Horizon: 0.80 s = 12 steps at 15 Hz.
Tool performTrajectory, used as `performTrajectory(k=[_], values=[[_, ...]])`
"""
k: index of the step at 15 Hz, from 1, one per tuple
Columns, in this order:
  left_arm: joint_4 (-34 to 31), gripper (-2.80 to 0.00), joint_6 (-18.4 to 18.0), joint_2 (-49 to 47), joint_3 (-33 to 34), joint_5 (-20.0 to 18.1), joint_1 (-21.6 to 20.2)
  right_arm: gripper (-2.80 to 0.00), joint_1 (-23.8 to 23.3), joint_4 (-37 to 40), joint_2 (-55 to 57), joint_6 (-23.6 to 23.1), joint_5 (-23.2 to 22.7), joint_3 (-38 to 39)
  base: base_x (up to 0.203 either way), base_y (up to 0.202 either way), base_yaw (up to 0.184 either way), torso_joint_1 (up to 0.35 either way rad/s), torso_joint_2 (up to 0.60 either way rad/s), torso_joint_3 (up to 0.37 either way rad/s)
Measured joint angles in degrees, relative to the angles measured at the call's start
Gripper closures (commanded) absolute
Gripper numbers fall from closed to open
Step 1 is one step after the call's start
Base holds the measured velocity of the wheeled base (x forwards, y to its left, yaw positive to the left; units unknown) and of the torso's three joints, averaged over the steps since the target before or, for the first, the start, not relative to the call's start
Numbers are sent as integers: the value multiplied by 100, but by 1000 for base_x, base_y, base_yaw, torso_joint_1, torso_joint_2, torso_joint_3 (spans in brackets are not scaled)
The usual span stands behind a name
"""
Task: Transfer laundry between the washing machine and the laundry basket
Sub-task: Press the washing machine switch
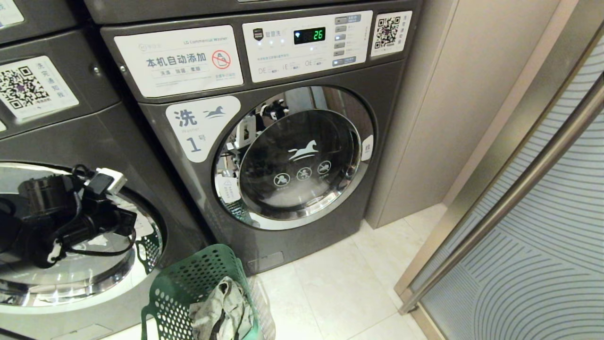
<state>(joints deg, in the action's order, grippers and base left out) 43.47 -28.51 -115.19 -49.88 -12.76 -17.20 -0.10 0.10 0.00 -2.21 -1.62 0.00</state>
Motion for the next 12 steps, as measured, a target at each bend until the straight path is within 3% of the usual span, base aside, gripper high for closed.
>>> performTrajectory(k=[4, 12], values=[[253, 0, -103, -61, 17, 200, 64, 0, 0, -2, 0, 0, -2, 0, 0, 0, 0, 0, 0, 0], [337, 0, -258, -234, 43, 246, 172, 0, 0, 0, 0, 1, -2, 0, 0, 0, 0, 0, 0, 0]])
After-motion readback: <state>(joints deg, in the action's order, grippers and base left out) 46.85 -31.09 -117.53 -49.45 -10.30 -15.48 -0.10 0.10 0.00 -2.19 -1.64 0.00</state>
